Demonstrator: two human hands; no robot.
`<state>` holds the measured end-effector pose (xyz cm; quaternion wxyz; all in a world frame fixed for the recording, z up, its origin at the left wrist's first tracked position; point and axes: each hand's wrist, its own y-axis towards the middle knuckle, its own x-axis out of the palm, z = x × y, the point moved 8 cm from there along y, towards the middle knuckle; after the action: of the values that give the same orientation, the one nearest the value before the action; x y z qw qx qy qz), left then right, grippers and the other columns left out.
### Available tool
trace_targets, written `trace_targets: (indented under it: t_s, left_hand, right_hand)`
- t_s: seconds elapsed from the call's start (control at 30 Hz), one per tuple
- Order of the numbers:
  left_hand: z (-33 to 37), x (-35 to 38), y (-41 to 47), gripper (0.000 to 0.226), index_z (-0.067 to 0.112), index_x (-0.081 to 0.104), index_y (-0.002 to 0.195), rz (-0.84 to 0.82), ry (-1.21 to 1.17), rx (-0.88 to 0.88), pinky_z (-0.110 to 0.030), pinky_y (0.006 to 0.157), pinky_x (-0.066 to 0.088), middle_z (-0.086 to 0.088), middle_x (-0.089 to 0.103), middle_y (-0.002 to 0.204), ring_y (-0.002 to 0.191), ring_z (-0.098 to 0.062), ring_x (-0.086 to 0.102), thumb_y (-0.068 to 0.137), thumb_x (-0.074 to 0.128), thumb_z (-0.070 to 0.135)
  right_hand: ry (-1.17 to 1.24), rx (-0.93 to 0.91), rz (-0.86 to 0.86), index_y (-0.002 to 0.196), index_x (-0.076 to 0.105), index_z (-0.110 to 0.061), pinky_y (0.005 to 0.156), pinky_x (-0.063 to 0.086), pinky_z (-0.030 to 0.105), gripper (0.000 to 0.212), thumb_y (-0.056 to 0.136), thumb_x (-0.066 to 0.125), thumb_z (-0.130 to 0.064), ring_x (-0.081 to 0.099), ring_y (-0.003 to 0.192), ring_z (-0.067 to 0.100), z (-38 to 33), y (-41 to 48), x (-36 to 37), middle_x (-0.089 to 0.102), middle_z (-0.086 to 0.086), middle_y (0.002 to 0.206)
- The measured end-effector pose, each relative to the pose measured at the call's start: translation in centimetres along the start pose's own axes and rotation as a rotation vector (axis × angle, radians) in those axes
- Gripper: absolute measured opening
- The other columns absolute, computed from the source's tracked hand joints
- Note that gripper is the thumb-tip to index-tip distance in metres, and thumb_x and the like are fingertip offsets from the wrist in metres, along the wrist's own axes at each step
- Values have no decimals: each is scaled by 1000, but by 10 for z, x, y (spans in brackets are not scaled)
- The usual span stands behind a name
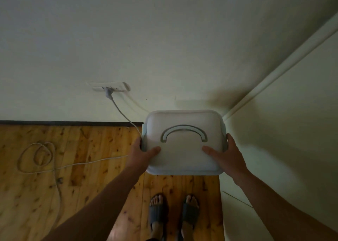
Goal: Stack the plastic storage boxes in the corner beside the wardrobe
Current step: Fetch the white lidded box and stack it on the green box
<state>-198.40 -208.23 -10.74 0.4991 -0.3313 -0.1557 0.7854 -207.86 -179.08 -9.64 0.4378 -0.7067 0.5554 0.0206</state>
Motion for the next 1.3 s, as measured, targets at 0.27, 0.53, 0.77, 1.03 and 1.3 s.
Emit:
trace_targets:
  t_s: [0.27, 0.53, 0.77, 1.03, 1.3]
  left_hand:
    - [-38, 32, 59, 65, 16, 49, 134, -38, 25, -30, -42, 91, 53, 1, 59, 119, 110, -22, 56, 78, 77, 28]
    - [-97, 60, 119, 69, 21, 48, 136, -33, 13, -64, -27, 78, 50, 10, 58, 111, 104, -15, 55, 75, 80, 29]
    - [-128, 72, 158, 70, 21, 48, 136, -36, 22, -71, -22, 74, 46, 9, 58, 113, 104, -15, 56, 75, 80, 32]
    - [-148, 84, 183, 70, 20, 46, 135, -53, 22, -92, -25, 78, 47, 14, 57, 107, 105, -15, 56, 75, 80, 29]
    - [-155, 86, 196, 71, 22, 46, 136, -36, 9, -86, -14, 67, 43, 22, 54, 103, 93, 0, 54, 74, 80, 29]
  right_hand:
    - [-12, 40, -15, 149, 21, -27, 99, 44, 51, 108, 62, 76, -61, 44, 127, 27, 38, 58, 29, 41, 0, 144]
    - [-29, 71, -17, 151, 15, -26, 104, 39, 52, 111, 64, 77, -57, 37, 133, 28, 73, 117, 68, 33, 2, 150]
    - [-29, 74, -38, 151, 13, -28, 104, 39, 52, 113, 63, 77, -58, 37, 133, 28, 91, 156, 95, 33, 1, 150]
    - [-16, 75, -38, 148, 17, -31, 101, 42, 47, 109, 62, 78, -56, 42, 129, 27, 105, 182, 111, 38, -1, 146]
    - [-19, 85, -36, 146, 22, -30, 98, 44, 43, 104, 62, 78, -56, 45, 125, 26, 115, 198, 120, 42, -2, 142]
